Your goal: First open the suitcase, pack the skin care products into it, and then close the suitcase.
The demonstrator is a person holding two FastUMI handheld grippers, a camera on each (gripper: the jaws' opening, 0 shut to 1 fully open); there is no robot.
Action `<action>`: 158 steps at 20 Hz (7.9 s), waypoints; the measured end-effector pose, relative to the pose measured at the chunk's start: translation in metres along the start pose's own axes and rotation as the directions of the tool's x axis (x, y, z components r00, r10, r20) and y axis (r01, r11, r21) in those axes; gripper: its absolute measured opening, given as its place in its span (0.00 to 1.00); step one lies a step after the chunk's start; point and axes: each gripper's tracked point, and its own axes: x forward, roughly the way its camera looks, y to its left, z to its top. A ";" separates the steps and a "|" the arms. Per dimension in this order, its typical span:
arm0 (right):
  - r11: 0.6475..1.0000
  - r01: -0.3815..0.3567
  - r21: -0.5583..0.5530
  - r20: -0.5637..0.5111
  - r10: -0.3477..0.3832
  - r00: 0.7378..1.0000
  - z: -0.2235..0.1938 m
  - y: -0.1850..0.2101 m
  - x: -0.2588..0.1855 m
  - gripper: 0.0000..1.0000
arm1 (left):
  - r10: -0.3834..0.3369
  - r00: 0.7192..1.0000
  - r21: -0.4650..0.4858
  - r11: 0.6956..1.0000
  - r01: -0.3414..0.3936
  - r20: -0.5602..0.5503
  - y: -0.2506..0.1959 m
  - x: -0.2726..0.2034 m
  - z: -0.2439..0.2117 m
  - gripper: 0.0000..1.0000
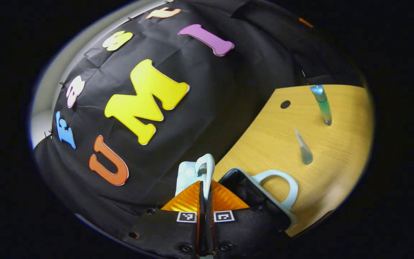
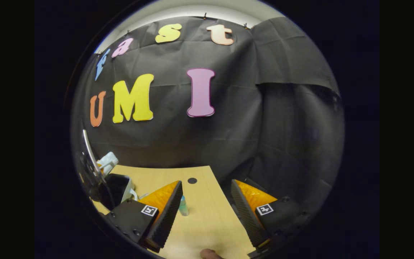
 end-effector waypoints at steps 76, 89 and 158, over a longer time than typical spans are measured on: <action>0.982 -0.182 -0.052 -0.241 0.164 0.957 -0.106 -0.048 0.066 0.81 | -0.374 0.927 -0.687 0.666 0.290 0.029 -0.240 0.016 0.062 0.94; 0.984 -0.149 -0.095 -0.322 0.111 0.940 -0.145 -0.070 0.077 0.81 | -0.372 0.924 -0.676 0.705 0.215 -0.093 -0.292 0.075 0.035 0.83; 0.927 -0.374 -0.030 -0.358 0.340 0.870 -0.131 0.292 -0.020 0.35 | -0.379 0.914 -0.762 0.632 0.141 -0.145 -0.052 -0.016 -0.130 0.92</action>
